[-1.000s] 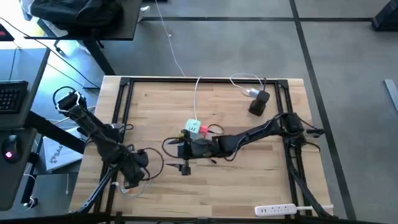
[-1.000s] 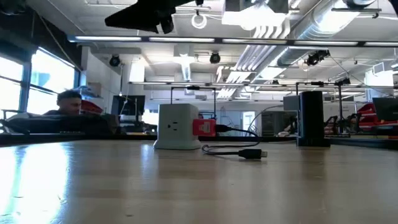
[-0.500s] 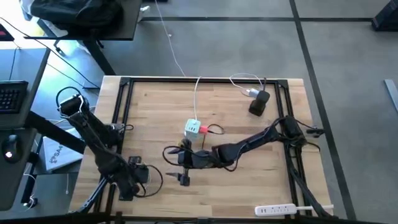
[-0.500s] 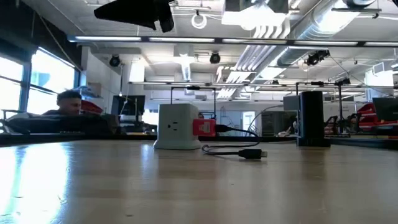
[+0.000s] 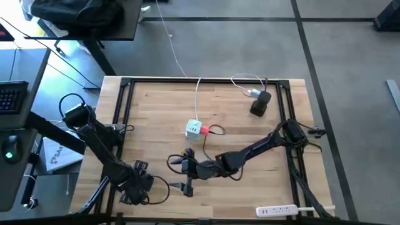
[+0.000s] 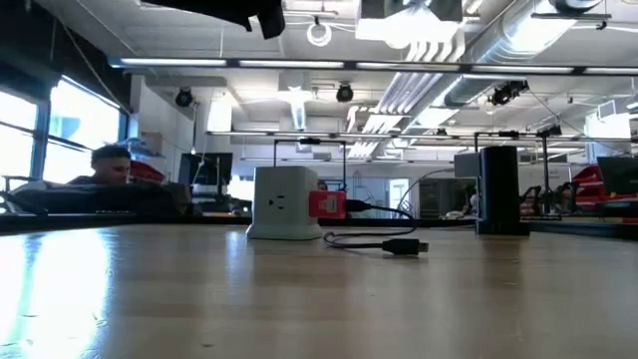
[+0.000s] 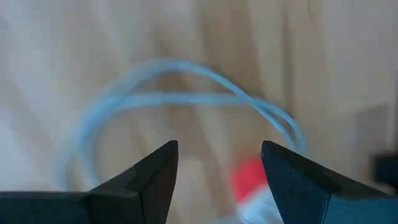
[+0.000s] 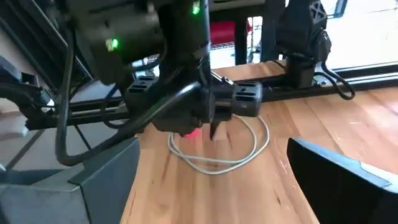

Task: Insert USB
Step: Insert the white charger cable into the pink charger adapter

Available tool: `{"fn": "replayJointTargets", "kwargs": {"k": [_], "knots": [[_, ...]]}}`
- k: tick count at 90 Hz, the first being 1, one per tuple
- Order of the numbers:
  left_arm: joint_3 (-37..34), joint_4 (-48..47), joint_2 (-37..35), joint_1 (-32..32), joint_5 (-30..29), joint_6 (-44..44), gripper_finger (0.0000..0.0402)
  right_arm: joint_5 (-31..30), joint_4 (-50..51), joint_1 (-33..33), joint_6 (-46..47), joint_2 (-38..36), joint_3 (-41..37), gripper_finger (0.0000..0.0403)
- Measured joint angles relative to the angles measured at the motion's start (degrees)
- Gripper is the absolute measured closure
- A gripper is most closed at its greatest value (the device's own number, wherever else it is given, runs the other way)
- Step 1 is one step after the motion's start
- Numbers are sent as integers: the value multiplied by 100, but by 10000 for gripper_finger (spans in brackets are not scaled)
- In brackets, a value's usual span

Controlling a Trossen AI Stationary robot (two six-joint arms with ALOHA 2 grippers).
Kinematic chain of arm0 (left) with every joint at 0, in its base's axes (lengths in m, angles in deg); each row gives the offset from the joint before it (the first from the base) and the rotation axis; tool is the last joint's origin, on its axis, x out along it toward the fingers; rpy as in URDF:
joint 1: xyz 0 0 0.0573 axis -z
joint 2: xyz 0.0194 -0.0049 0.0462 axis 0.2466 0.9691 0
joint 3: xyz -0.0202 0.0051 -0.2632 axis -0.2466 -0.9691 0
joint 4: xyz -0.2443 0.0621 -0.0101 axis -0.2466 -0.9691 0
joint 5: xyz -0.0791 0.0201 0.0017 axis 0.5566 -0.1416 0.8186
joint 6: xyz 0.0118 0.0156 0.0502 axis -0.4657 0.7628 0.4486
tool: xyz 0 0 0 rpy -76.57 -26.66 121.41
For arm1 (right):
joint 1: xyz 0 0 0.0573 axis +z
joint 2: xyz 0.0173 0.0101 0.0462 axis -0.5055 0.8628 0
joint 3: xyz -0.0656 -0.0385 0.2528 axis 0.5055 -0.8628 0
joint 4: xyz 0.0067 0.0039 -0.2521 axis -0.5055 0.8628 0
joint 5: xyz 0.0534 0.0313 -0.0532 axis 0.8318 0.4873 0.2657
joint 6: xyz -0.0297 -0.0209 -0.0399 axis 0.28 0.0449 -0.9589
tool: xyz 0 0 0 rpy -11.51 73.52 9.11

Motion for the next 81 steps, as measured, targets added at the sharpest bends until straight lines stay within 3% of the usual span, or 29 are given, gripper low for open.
{"fn": "replayJointTargets", "kwargs": {"k": [16,34,64,81], "knots": [[-1,-184,310,-8,1025,-594,211,-1,6,7,46,32,-2,30],[-2,-186,356,31,1024,-812,234,-1,39,3,16,46,-2,30],[-2,-195,345,307,910,-1112,236,25,125,-132,-169,48,-2,30],[-2,-179,343,292,817,-2549,236,49,135,-133,-169,48,-4,30]]}}
